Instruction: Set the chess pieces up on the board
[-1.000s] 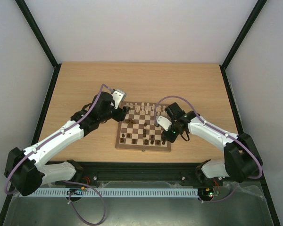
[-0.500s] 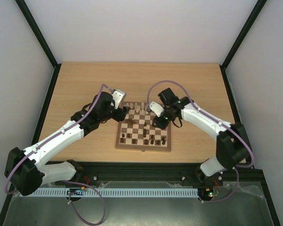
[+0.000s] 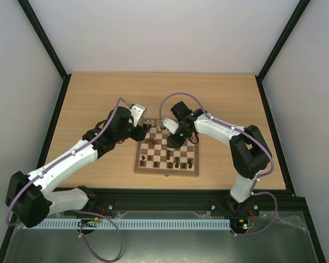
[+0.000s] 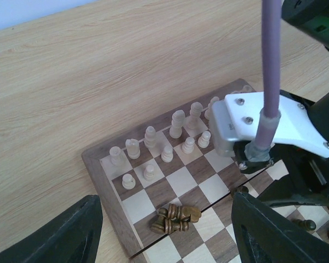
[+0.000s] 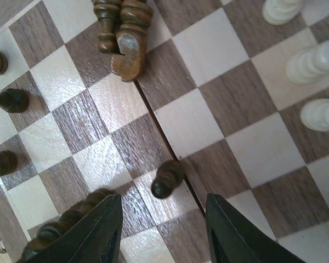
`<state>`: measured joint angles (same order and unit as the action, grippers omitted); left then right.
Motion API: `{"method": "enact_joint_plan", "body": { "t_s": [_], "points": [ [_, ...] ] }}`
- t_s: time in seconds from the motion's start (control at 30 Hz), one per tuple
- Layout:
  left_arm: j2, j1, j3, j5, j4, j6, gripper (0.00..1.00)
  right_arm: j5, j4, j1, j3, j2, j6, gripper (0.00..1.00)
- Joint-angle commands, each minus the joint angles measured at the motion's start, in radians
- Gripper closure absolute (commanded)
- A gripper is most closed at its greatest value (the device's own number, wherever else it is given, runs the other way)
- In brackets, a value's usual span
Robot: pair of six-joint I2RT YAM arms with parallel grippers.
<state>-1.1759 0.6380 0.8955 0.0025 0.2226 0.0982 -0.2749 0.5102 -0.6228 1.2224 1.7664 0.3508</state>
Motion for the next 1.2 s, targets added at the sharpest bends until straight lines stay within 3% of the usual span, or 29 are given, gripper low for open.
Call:
{"method": "enact_joint_plan", "body": {
  "t_s": [0.0,0.13,0.37,0.53,1.17],
  "points": [
    [-0.011,-0.007,-0.008,0.014,0.0,0.0,0.32,-0.003,0.019,-0.026,0.046,0.038,-0.008,0.58],
    [-0.01,-0.008,-0.009,0.013,-0.002,0.0,0.32,0.025,0.017,-0.032,0.066,0.068,-0.027,0.65],
    [-0.01,-0.009,-0.008,0.018,-0.002,0.0,0.32,0.053,0.021,-0.032,0.065,0.084,-0.039,0.87],
    [-0.009,-0.008,-0.007,0.022,-0.001,0.0,0.32,0.071,0.029,-0.032,0.049,0.051,-0.039,0.96],
    [-0.014,-0.011,-0.007,0.034,-0.002,0.0,0.32,0.052,0.057,-0.031,-0.204,-0.221,0.011,0.98]
  ]
}}
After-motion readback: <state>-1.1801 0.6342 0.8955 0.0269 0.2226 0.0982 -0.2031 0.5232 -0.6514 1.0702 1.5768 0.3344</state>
